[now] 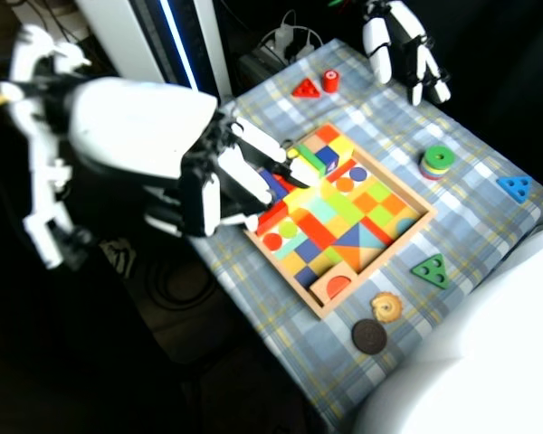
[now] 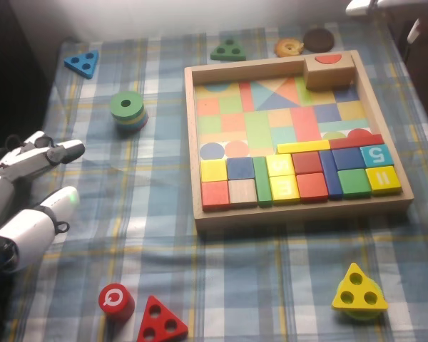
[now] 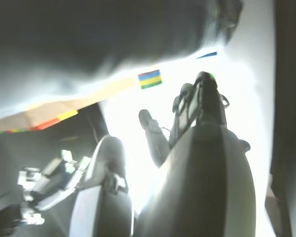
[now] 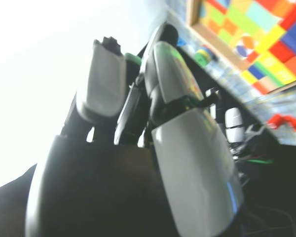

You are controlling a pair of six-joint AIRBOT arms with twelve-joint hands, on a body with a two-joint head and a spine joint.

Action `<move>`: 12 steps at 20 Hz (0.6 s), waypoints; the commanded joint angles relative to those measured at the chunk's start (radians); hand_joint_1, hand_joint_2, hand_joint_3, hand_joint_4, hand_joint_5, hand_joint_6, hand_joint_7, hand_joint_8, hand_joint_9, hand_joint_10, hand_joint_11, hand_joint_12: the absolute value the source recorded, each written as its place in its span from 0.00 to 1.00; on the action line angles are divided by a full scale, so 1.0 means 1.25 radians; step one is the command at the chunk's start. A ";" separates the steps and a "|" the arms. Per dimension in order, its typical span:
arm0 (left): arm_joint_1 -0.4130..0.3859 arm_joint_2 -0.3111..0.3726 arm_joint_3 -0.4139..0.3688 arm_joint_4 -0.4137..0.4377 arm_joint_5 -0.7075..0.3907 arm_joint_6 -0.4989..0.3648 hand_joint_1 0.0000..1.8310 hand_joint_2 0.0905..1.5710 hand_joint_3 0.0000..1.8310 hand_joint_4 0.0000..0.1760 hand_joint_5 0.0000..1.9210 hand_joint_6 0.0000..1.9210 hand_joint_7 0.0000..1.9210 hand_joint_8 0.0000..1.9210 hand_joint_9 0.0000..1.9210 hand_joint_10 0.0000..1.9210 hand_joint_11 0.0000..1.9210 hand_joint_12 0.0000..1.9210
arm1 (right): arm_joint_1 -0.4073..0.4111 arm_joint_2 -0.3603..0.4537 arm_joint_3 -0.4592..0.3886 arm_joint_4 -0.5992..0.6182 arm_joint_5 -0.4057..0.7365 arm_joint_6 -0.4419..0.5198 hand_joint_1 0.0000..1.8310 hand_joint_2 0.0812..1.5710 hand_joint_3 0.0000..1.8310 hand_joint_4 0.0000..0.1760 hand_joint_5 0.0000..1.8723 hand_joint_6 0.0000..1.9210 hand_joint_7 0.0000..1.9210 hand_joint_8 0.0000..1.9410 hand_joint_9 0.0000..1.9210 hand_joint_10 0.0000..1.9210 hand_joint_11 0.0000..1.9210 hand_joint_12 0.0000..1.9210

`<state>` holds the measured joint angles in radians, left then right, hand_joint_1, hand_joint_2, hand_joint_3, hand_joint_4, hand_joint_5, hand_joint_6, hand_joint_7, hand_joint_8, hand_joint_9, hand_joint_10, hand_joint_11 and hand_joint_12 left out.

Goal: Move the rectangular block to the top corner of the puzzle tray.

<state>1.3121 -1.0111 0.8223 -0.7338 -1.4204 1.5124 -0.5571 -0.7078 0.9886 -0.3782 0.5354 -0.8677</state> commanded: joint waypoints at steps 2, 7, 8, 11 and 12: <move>0.003 0.006 -0.003 0.017 -0.109 -0.006 0.38 0.88 0.00 0.51 0.29 0.00 0.08 0.00 0.05 0.00 0.00 0.00 | -0.155 0.000 -0.031 0.242 0.290 -0.167 0.74 0.81 0.01 0.19 0.20 0.00 0.68 1.00 0.78 1.00 0.77 1.00; 0.000 -0.007 0.000 0.009 -0.094 -0.006 0.37 0.88 0.00 0.51 0.29 0.00 0.08 0.00 0.05 0.00 0.00 0.00 | -0.571 -0.062 -0.114 0.634 0.741 -0.350 0.74 0.81 0.00 0.19 0.20 0.00 0.68 1.00 0.78 1.00 0.77 1.00; -0.003 -0.008 0.000 0.009 -0.092 -0.006 0.37 0.88 0.00 0.51 0.29 0.00 0.08 0.00 0.05 0.00 0.00 0.00 | -0.587 -0.068 -0.123 0.650 0.767 -0.350 0.74 0.81 0.00 0.19 0.20 0.00 0.68 1.00 0.78 1.00 0.77 1.00; -0.001 -0.013 0.001 0.008 -0.096 -0.006 0.37 0.88 0.00 0.51 0.29 0.00 0.08 0.00 0.05 0.00 0.00 0.00 | -0.600 -0.096 -0.131 0.679 0.797 -0.358 0.74 0.81 0.00 0.19 0.20 0.00 0.68 1.00 0.78 1.00 0.77 1.00; -0.001 -0.015 0.002 0.008 -0.095 -0.006 0.37 0.88 0.00 0.51 0.29 0.00 0.08 0.00 0.05 0.00 0.00 0.00 | -0.601 -0.103 -0.134 0.686 0.799 -0.369 0.74 0.81 0.00 0.19 0.20 0.00 0.68 1.00 0.78 1.00 0.77 1.00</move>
<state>1.3151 -1.0267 0.8188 -0.7479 -1.4258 1.5108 -1.3102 -0.8371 0.8200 0.4820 1.4113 -1.3155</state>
